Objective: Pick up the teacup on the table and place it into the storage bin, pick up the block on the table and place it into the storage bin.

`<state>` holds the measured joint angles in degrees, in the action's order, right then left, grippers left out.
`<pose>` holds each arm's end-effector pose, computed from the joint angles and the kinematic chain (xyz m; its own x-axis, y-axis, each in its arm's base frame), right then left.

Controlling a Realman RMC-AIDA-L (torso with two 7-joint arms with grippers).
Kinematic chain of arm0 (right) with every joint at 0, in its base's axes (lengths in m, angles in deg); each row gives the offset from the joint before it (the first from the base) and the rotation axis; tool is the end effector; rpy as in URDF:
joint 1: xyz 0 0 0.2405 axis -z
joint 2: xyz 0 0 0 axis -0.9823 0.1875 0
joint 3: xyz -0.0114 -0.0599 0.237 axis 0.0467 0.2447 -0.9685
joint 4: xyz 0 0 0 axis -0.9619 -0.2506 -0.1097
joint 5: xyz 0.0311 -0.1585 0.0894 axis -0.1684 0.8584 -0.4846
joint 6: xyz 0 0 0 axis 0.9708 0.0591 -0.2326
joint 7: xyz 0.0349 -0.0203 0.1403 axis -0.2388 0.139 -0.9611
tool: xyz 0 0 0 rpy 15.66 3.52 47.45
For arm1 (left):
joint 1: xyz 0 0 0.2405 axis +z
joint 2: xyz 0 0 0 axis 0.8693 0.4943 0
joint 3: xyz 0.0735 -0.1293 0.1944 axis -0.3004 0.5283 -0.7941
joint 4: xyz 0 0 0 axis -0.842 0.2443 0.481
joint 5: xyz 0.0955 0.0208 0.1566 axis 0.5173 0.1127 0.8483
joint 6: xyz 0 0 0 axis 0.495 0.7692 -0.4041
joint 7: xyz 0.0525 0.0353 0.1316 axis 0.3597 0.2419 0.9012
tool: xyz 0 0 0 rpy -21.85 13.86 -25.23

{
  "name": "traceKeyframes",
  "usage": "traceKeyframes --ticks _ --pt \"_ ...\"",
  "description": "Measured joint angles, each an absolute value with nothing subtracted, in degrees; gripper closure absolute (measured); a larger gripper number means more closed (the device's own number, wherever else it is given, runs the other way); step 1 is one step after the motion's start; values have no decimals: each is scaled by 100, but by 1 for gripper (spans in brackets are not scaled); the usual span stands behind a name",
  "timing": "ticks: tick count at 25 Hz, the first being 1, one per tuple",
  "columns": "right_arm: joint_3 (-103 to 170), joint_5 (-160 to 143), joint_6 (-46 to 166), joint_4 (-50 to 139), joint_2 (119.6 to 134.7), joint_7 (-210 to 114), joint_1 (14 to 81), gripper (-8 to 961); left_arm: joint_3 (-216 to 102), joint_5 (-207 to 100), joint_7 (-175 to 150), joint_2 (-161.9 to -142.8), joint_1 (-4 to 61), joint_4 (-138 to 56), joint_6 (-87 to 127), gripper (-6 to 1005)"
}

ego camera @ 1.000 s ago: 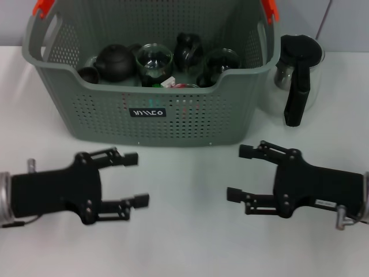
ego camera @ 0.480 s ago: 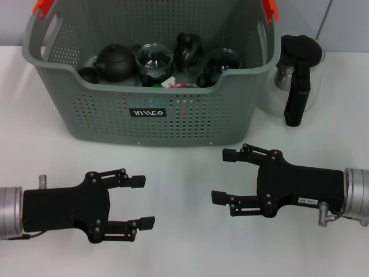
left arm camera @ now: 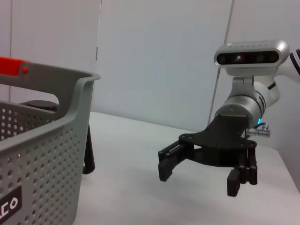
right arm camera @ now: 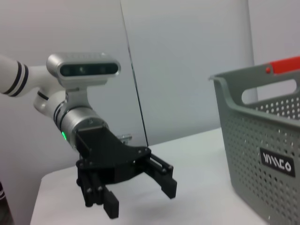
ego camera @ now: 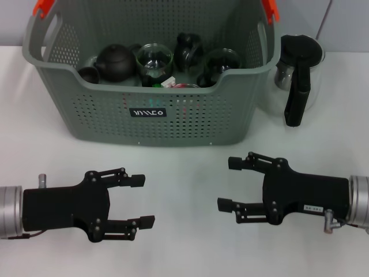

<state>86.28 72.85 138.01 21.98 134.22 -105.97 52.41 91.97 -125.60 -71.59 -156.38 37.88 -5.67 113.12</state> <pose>0.2283 0.2657 -0.0486 0.7979 -0.2063 -0.5664 -0.3002 -0.9508 -0.0767 -0.2673 0.2391 -0.0028 0.8355 0.1897 0.5157 0.2836 -0.9527 -0.1091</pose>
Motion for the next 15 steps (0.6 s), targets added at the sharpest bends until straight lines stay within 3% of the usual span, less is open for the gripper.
traceKeyframes --ticks 15 --pt "8618 7459 13842 2216 13431 -10621 5358 8 9160 -12560 -7199 -15632 3797 -594 11348 188"
